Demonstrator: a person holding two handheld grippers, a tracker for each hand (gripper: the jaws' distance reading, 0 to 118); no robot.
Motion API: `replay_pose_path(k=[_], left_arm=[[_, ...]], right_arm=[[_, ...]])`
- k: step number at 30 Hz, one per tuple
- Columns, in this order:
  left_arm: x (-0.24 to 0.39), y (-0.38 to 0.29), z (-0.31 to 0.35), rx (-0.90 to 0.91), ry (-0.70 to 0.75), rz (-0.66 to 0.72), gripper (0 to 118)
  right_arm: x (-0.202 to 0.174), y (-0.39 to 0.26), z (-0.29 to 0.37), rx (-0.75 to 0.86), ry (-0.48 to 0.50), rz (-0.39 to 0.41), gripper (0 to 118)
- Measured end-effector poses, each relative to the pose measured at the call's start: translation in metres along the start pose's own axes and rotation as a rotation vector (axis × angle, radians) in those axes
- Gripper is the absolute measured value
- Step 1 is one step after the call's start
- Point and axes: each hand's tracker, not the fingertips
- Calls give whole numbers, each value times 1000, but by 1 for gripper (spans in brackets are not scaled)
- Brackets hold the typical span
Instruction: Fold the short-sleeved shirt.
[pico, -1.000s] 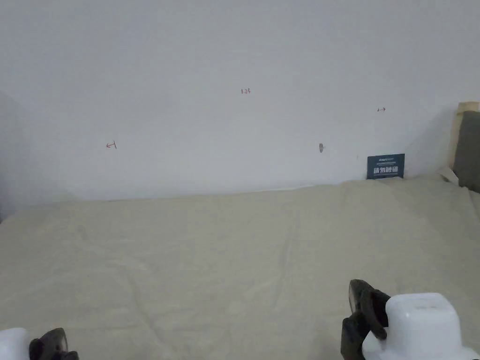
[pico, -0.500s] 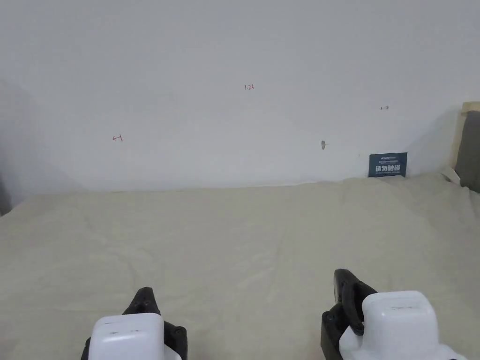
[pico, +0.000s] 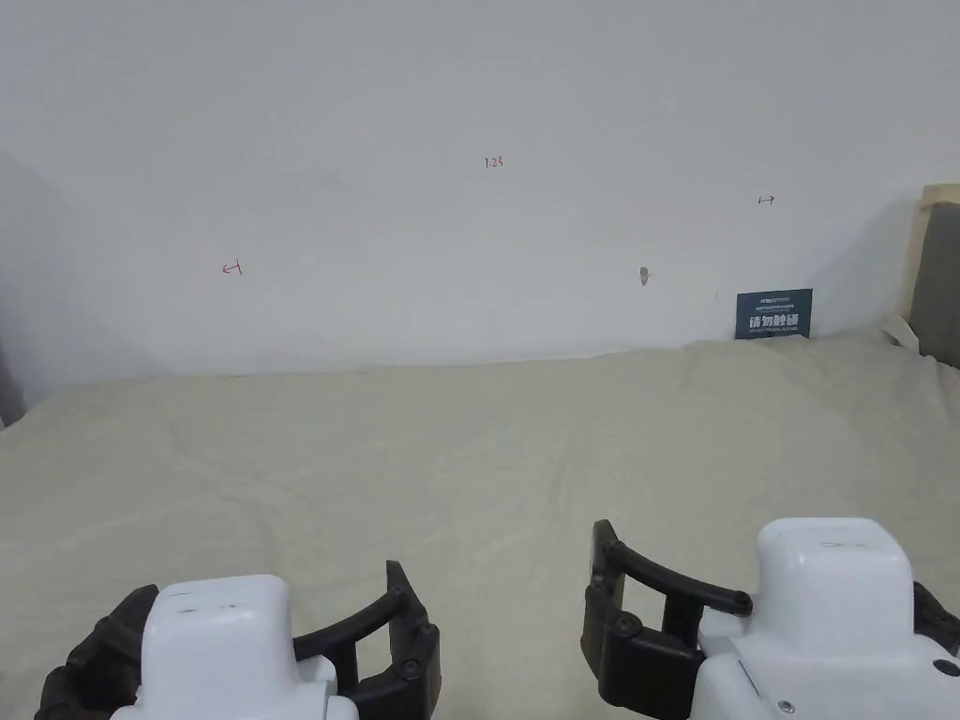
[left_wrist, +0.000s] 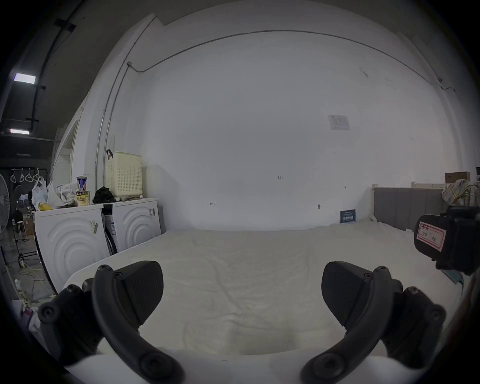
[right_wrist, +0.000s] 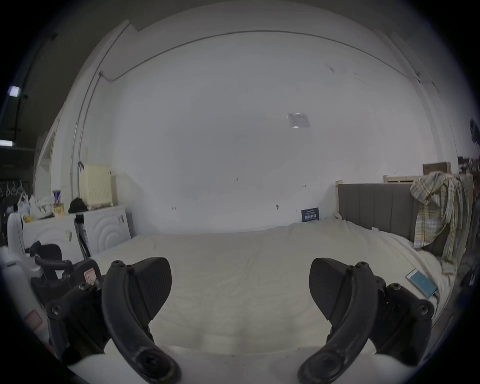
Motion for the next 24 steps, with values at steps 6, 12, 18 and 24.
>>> replay_pose_path(k=[6, 12, 18, 24], left_arm=[[-8, 1, 1, -23, -17, 24, 118], [-12, 3, 3, -26, -6, 9, 118], [-14, 4, 3, -34, -2, 18, 118], [-15, 3, 3, -44, 2, 55, 118]], right_arm=[[-2, -4, 9, 26, -7, 100, 109], [0, 3, 11, 4, 9, 80, 109], [0, 9, 14, 7, 6, 65, 109], [1, 12, 12, -24, -56, 6, 109]])
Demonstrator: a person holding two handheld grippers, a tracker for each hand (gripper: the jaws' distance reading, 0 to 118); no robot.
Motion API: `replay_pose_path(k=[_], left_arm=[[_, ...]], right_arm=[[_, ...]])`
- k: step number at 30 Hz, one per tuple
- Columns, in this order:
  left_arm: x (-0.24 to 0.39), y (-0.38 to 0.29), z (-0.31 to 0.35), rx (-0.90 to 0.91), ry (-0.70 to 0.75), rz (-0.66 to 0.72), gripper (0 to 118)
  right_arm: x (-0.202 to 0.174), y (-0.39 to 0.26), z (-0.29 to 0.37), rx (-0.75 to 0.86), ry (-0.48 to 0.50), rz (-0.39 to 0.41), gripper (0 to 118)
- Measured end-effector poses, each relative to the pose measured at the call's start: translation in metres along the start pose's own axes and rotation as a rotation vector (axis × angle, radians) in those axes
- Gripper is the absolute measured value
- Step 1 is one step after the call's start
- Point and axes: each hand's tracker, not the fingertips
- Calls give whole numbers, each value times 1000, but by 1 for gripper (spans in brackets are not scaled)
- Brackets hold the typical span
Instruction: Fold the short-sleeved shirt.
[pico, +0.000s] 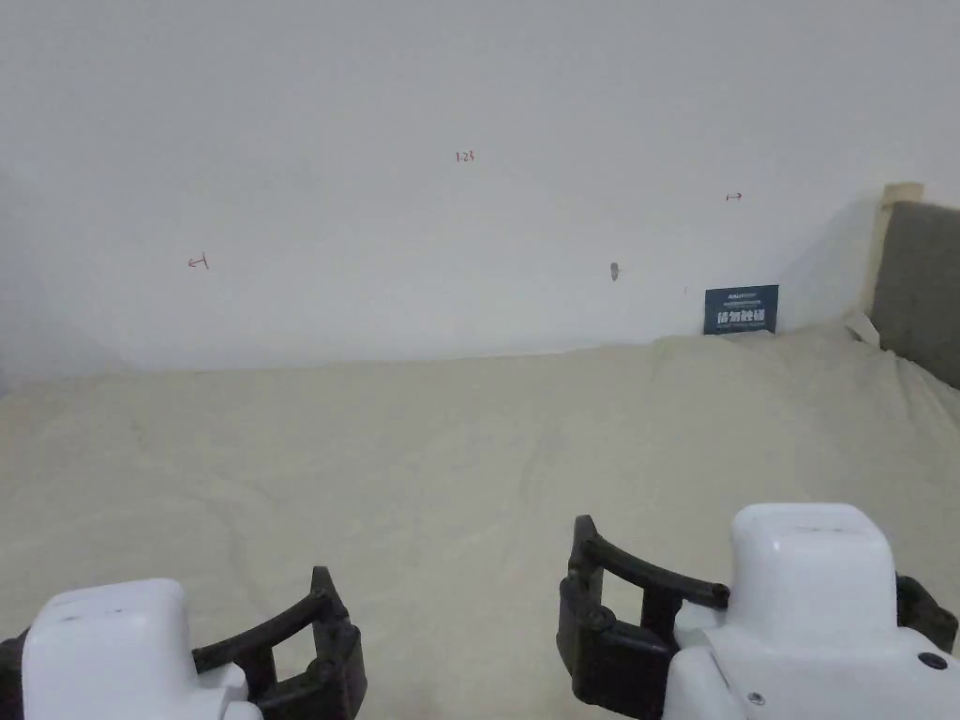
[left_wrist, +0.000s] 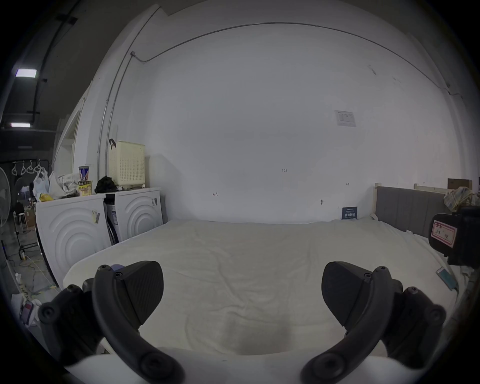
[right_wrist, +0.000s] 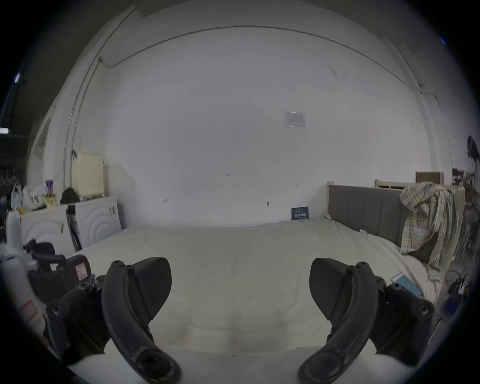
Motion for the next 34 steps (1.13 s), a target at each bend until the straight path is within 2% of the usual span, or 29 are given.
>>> replay_pose_path(k=[4, 6, 9, 11, 13, 15, 16, 17, 19, 21, 26, 34], left_arm=[[0, 0, 1, -5, 5, -13, 118], [0, 1, 2, 2, 10, -12, 118], [-2, 3, 2, 1, 14, -3, 118], [-5, 4, 2, 3, 18, 6, 118], [-6, 4, 2, 2, 21, 13, 118], [-7, 4, 0, -2, 25, 20, 118], [-7, 4, 0, -3, 24, 23, 118], [-7, 4, -1, -4, 26, 29, 118], [-8, 4, -1, -7, 16, 29, 118], [-7, 4, -2, -10, 21, 19, 118], [-5, 5, -3, -4, 4, 18, 118], [-5, 6, 0, 35, 2, -5, 118]], right_arm=[[0, -9, 4, 76, -27, 61, 109], [-1, -10, 2, 68, -71, 36, 109], [2, -8, -4, -35, -109, -41, 109], [0, -10, -5, -92, -197, -5, 109], [-4, -8, -7, -162, -279, -12, 109], [-9, -11, -13, -157, -334, 23, 109], [-8, -17, -12, -119, -310, 34, 109], [-7, -22, -7, -26, -229, 79, 109], [-9, -25, -1, 24, -229, 101, 109], [-9, -25, 1, 45, -184, 117, 109], [-7, -24, 1, 53, -134, 104, 109], [-5, -23, -1, 72, -130, 105, 109]])
